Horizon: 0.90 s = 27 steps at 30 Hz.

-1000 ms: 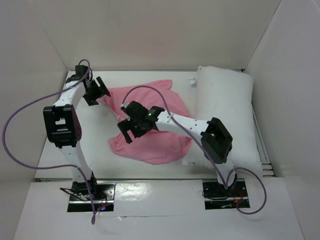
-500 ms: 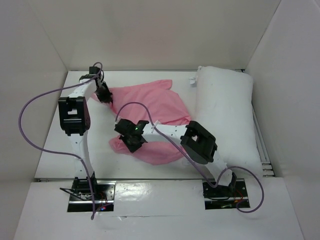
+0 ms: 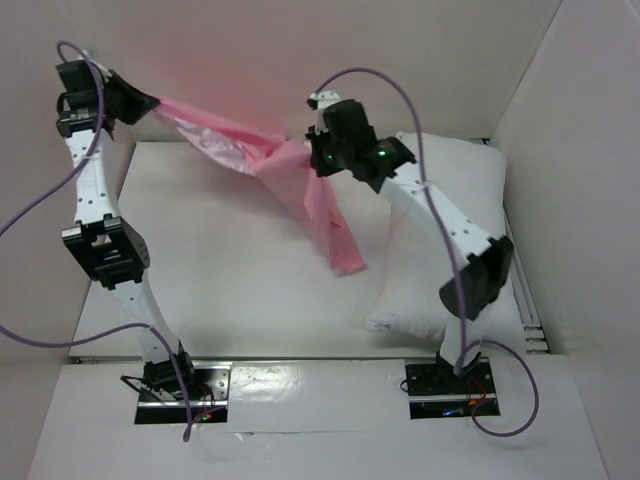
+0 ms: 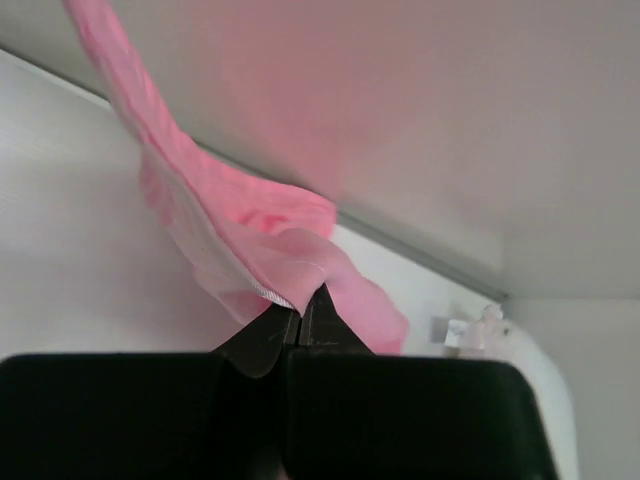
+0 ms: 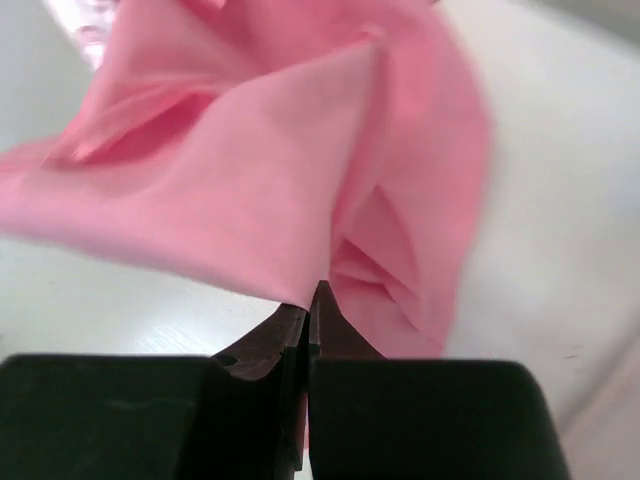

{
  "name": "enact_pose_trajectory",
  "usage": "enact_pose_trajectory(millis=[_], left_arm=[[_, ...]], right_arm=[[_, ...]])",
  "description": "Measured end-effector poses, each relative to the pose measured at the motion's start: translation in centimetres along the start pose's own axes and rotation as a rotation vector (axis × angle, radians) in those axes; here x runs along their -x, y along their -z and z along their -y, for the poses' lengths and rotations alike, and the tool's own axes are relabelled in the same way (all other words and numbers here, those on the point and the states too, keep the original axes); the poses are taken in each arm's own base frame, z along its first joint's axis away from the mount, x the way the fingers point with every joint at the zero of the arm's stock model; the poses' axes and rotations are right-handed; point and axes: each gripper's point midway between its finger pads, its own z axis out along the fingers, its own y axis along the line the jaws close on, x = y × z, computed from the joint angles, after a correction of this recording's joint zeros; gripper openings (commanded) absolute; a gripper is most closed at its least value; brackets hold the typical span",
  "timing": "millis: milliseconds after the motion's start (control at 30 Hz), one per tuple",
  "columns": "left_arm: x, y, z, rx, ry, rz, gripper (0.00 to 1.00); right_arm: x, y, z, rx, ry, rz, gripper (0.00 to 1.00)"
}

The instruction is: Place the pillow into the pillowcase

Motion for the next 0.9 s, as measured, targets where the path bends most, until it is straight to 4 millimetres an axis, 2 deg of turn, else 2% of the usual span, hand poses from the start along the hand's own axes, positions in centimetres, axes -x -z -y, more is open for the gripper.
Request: enact_pose_trajectory(millis=[67,133,200,267,333,367,400,433,467,500,567,600,633,667,700,767,800,833,867,900], left_arm=[[2.1,2.1,-0.1,-0.015,0.024,0.049,0.0],[3.5,3.6,-1.2,-0.005,0.05,0.089,0.0],[3.3,4.3,-2.5,0.019,0.067,0.091,0.0],[1.4,4.3,-4.0,0.059,0.093,0.055,0.0],[-1.4,3.9,-5.7,0.105,0.12,0.0,0.0],[-2.8,3.8,-6.5,0.125,0.127,-0.021,0.04],[-4.5,3.8,-7.6,0.155,0.141,-0.056,0.15],[-6.2,3.9,-8.4,0.18,0.144,-0.09,0.48],[-8.1,4.3,-9.2,0.21,0.153,-0.132,0.64],[-9.5,4.7,-9.7,0.235,0.165,-0.163,0.75],[-11.7,5.9,-10.1,0.263,0.156,-0.2,0.89],[-12.6,6.7,-10.0,0.273,0.148,-0.213,0.89],[-13.2,7.8,-9.5,0.281,0.134,-0.223,0.9],[-13.3,8.6,-8.9,0.282,0.121,-0.218,0.9],[-13.1,9.5,-8.0,0.278,0.09,-0.204,0.86],[-12.4,10.6,-6.1,0.257,0.028,-0.163,0.75],[-12.4,11.1,-5.0,0.245,-0.01,-0.149,0.7],[-12.8,11.3,-3.8,0.229,-0.049,-0.147,0.66],[-13.5,11.3,-2.7,0.213,-0.084,-0.153,0.55],[-14.7,11.1,-1.8,0.195,-0.114,-0.17,0.52]], right_arm=[[3.3,5.0,0.1,0.028,0.026,0.109,0.0],[4.3,9.6,-1.6,0.105,0.072,0.186,0.0],[3.2,12.5,-3.9,0.198,0.12,0.2,0.0],[0.3,13.1,-6.5,0.293,0.17,0.149,0.0],[-3.7,12.6,-8.7,0.367,0.201,0.057,0.0],[-6.3,11.7,-10.3,0.404,0.216,-0.003,0.06],[-9.7,10.5,-11.5,0.432,0.222,-0.088,0.2],[-13.8,9.5,-12.7,0.452,0.234,-0.184,0.56],[-18.1,8.7,-13.5,0.461,0.247,-0.289,0.68],[-22.6,8.5,-14.1,0.462,0.268,-0.399,0.75],[-28.7,8.6,-14.2,0.435,0.306,-0.558,0.83],[-31.0,8.9,-14.0,0.413,0.324,-0.623,0.83],[-32.0,9.2,-13.6,0.385,0.337,-0.658,0.84],[-32.2,9.2,-13.1,0.359,0.339,-0.665,0.84],[-31.4,9.1,-12.6,0.332,0.332,-0.647,0.85],[-29.0,8.5,-11.7,0.288,0.304,-0.585,0.84],[-27.3,8.2,-11.0,0.261,0.276,-0.544,0.77],[-25.6,7.9,-10.3,0.236,0.245,-0.504,0.69],[-23.9,7.6,-9.3,0.206,0.204,-0.464,0.39],[-22.5,7.4,-8.1,0.172,0.161,-0.432,0.28]])
